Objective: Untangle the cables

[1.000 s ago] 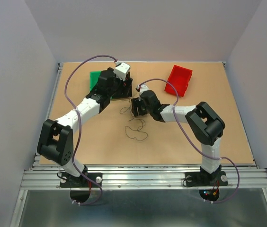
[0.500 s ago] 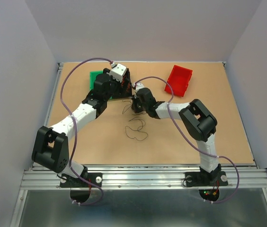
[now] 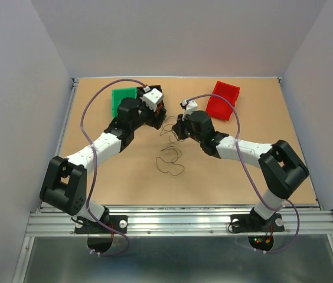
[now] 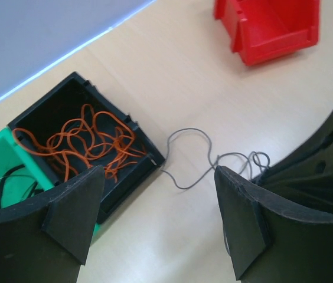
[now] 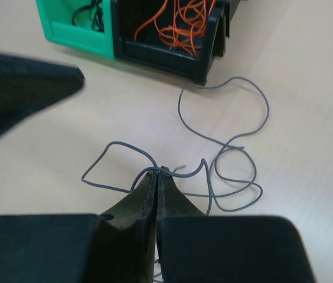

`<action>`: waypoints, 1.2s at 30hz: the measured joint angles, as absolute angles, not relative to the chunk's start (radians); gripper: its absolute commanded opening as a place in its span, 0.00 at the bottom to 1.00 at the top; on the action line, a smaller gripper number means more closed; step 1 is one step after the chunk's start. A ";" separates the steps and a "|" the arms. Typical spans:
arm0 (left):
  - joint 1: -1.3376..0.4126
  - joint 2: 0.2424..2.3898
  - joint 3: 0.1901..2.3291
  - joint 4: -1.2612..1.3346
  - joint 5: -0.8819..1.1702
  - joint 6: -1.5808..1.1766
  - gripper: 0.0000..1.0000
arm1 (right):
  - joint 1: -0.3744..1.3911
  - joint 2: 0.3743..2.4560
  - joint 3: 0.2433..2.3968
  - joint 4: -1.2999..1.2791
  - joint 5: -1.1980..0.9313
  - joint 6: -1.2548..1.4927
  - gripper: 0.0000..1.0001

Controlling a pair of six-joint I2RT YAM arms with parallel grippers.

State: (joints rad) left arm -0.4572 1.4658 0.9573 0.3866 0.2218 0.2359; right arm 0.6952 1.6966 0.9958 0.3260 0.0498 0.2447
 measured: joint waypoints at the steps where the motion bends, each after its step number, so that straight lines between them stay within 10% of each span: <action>1: -0.458 1.466 0.949 0.393 0.245 0.239 0.87 | 0.695 1.679 0.988 0.332 0.053 0.243 0.00; 18: -0.458 1.399 0.832 0.522 0.327 0.256 0.87 | 0.670 1.453 0.851 0.337 0.256 0.317 0.01; 36: -0.456 1.371 0.826 0.553 0.279 0.246 0.87 | 0.176 1.715 1.071 0.329 0.168 0.449 0.01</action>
State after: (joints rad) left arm -0.4561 1.3712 0.8265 0.5526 0.2794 0.2462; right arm 0.1764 1.7153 1.0714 0.3286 0.1677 0.4492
